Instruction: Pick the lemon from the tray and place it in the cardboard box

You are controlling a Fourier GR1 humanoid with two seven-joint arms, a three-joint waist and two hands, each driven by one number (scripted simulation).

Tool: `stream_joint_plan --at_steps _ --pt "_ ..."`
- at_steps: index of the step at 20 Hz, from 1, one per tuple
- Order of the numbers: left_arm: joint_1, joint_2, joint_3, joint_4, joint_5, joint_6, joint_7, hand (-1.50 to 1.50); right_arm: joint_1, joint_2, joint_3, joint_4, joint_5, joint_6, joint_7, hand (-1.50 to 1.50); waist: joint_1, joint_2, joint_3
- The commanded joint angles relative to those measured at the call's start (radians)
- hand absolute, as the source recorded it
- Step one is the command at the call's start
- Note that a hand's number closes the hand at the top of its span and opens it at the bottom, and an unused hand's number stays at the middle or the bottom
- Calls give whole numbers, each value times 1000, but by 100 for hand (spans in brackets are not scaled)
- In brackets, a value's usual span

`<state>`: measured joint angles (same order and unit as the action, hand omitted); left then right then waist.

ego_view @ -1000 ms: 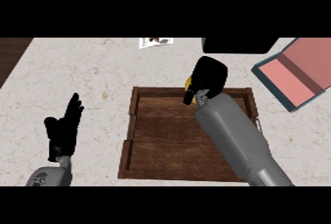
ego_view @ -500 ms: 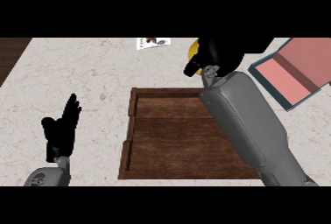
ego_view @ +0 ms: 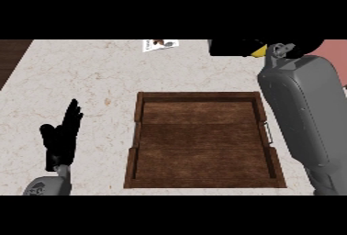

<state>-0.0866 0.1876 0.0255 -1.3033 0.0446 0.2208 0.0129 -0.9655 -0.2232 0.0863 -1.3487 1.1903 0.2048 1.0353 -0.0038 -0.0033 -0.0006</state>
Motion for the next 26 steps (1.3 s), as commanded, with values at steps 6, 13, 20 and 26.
stream_joint_plan --at_steps 6,13,20,26 --pt "-36 -41 -9 63 -39 22 -51 0 28 -126 -159 139 -10 -122 -128 150 8 6 0" --pt "-8 -1 21 9 -4 -28 -5 0 34 -251 -290 395 -96 -265 -380 150 17 8 1" --pt "-72 -4 16 46 -23 -26 9 0 15 -329 -346 741 -76 -444 -553 150 32 19 1" --pt "-53 -18 -2 -25 -29 -14 43 0 10 -300 -502 872 -236 -542 -630 -150 40 17 3"
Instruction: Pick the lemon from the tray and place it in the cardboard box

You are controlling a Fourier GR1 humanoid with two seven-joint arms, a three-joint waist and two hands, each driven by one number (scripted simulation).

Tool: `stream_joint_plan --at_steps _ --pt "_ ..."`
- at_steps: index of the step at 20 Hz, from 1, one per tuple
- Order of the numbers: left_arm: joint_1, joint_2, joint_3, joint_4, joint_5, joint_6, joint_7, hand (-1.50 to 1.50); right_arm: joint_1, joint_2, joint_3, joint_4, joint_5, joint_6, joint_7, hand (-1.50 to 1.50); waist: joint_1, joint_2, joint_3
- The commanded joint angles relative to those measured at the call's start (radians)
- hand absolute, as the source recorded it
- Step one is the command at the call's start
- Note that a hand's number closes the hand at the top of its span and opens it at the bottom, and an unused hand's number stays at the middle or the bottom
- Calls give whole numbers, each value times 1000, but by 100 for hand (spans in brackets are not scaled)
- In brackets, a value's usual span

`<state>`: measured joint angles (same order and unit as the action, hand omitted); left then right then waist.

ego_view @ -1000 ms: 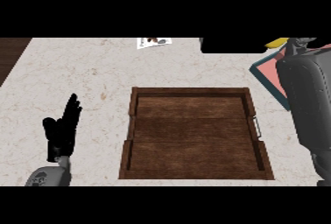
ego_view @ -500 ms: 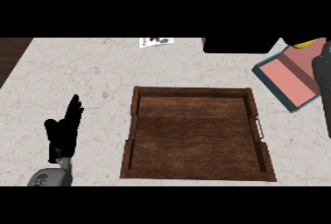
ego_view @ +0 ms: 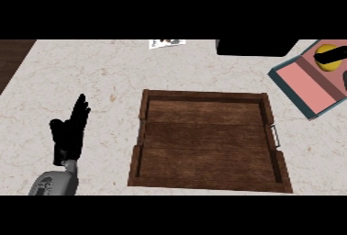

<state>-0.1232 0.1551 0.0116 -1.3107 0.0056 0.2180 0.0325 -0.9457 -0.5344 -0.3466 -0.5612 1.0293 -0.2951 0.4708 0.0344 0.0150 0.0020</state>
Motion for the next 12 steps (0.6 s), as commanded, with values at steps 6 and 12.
stream_joint_plan --at_steps 6,12 --pt "25 -33 -19 1 -21 17 -38 0 14 10 -174 129 -206 -153 -346 -150 5 2 2" --pt "-13 18 31 15 3 -4 9 0 14 30 -327 48 -433 -115 -573 -150 -25 -9 1"
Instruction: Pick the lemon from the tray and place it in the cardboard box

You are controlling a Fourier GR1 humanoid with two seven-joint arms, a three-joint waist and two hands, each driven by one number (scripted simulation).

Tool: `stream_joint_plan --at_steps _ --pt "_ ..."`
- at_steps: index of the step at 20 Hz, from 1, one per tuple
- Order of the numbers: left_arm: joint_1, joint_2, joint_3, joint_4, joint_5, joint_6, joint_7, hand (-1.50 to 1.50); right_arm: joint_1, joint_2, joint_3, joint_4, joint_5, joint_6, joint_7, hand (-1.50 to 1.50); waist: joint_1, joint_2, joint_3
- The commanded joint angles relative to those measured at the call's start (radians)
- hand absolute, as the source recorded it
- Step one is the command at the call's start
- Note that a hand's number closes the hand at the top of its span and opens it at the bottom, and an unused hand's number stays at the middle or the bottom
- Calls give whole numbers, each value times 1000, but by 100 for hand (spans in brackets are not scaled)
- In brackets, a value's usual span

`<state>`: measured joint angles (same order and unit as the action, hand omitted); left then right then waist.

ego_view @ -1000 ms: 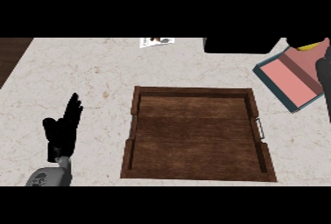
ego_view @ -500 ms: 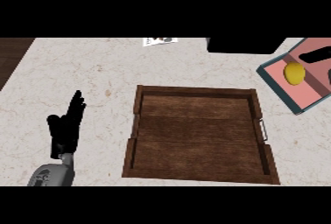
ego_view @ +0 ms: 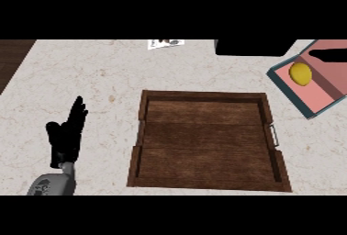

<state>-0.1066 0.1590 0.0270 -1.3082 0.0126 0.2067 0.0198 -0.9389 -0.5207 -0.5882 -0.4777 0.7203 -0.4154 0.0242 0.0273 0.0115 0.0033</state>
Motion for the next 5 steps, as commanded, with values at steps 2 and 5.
stream_joint_plan --at_steps 2,5 --pt "2 -12 -14 -15 -22 22 18 0 24 -10 -144 -40 -198 34 -181 -150 -16 -6 0" --pt "54 19 20 -31 9 -14 -8 0 85 -32 -187 -64 -263 48 -223 -150 -18 -10 -2"
